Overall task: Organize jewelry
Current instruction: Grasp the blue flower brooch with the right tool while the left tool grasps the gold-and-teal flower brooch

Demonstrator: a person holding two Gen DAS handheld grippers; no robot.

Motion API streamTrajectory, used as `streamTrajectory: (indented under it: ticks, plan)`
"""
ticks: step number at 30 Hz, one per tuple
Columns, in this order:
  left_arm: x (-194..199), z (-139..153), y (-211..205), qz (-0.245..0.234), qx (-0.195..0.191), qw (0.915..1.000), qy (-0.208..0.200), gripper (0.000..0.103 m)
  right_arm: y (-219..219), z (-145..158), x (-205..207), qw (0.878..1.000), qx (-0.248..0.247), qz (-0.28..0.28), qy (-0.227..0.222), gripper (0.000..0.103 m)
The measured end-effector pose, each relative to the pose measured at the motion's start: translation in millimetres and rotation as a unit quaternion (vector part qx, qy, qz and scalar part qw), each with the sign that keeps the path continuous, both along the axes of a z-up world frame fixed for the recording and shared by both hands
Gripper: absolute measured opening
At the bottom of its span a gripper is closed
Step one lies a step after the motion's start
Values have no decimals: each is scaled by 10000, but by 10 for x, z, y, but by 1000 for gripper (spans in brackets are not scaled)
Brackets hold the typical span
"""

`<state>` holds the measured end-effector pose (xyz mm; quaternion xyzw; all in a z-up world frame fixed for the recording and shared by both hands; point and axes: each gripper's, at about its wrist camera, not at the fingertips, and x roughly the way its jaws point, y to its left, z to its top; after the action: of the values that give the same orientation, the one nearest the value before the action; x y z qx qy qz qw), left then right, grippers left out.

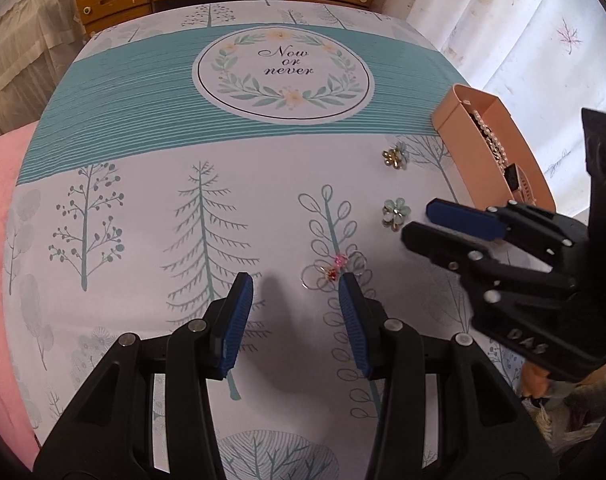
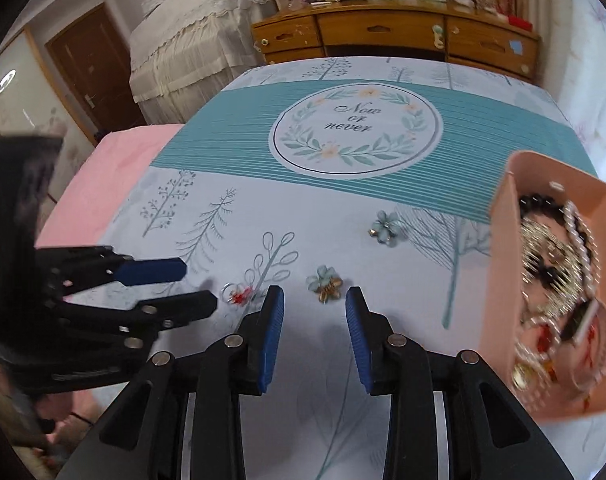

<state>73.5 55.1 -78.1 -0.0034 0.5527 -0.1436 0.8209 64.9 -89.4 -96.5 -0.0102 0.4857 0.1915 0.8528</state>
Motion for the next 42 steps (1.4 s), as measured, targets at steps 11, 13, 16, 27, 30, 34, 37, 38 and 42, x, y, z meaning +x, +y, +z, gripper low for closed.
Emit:
streamTrajectory:
  ticks: [11,13,16,27,30,34,37,38,42]
  plan:
    - [223,-39,8,30,-124,9999,33,41,220,-229,48,9956,-716,336,-495,20]
    - [279,-29,-34,11,-105,9999,7,41,210,-222,38,9955,-694,369,-534,18]
    - [369,0,-114,-32,-141,9999,-34,41,84,-185,43,9974,-524,190,-450,18]
    - [648,-30,-796,-746,-271,9968,-29,41,-484,172,-337,9972,-158,-365,-632,18]
    - [700,-101,-946,-930,-206,9954,-21,41,-607,275,-444,9961,-74,-489,-736,18]
    - [719,-176,-1107,-1328,1,9910,-167,41,-729,396,-504,9944,58,-613,-856,18]
    - [755,-189,-1156,-1517,58,9881,-264,41,-791,456,-522,9936,131,-666,-902,18]
    - [772,-194,-1165,-1541,91,9876,-286,41,-803,472,-523,9932,146,-689,-922,18]
    - [805,-207,-1214,-1656,285,9848,-440,38,-876,502,-534,9921,212,-781,-961,18]
